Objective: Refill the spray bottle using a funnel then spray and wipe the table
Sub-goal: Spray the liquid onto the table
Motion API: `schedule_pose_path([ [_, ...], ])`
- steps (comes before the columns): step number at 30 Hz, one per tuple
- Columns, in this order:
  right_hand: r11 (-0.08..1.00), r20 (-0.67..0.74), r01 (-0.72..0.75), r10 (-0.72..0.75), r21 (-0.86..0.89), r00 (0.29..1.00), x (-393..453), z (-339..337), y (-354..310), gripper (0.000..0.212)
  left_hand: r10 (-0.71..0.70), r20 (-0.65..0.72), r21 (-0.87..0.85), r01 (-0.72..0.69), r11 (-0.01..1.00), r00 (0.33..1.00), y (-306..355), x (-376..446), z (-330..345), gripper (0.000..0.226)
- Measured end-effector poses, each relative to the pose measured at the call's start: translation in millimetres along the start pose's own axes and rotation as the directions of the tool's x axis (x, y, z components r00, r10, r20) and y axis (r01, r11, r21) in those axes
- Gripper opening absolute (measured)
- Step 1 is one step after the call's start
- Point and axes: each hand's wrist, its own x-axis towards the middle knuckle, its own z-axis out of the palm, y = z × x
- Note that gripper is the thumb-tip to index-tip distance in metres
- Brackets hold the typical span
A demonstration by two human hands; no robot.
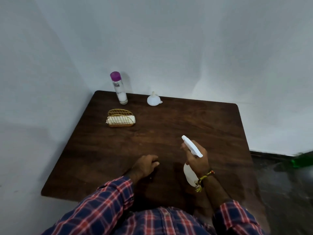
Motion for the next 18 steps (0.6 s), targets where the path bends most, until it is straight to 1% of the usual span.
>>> schedule_pose_path([
  [2,0.999,0.023,-0.045,0.046,-0.024,0.999,-5.4,8.0,-3.3,0.002,-0.070,-0.059,0.033,0.073,0.997,0.996,-19.5,-8.8,0.9,0.053],
  [4,0.993,0.049,-0.106,0.109,-0.057,0.993,-13.0,24.1,-7.9,0.006,-0.151,-0.070,0.052,0.155,0.987,0.986,-41.2,-17.2,3.4,0.065],
  [6,0.984,0.064,-0.153,0.160,-0.095,0.985,-19.4,38.3,-13.4,0.008,-0.177,-0.021,0.094,0.178,0.980,0.984,-53.6,-23.2,5.1,0.077],
  [8,0.973,0.031,-0.174,0.180,-0.152,0.983,-20.7,53.9,-19.7,0.008,-0.149,0.042,0.162,0.141,0.977,0.988,-64.7,-24.1,6.2,0.081],
  [10,0.951,-0.013,-0.249,0.251,-0.185,0.968,-14.5,63.8,-25.0,0.015,-0.126,0.100,0.238,0.099,0.966,0.987,-69.8,-20.7,3.0,0.078],
  [12,0.904,-0.037,-0.359,0.360,-0.233,0.932,-4.7,71.3,-30.0,0.025,-0.114,0.117,0.294,0.075,0.953,0.987,-70.2,-16.3,-2.9,0.072],
  [14,0.855,-0.087,-0.449,0.442,-0.261,0.893,2.3,78.1,-35.7,0.041,-0.109,0.106,0.334,0.068,0.940,0.988,-68.0,-12.2,-6.8,0.065],
  [16,0.813,-0.162,-0.506,0.479,-0.288,0.863,5.6,82.8,-40.0,0.055,-0.105,0.063,0.342,0.078,0.937,0.992,-64.6,-8.4,-8.0,0.055],
  [18,0.785,-0.182,-0.533,0.501,-0.316,0.846,3.6,82.4,-41.9,0.059,-0.101,0.017,0.325,0.090,0.941,0.995,-62.7,-5.5,-7.0,0.041],
])
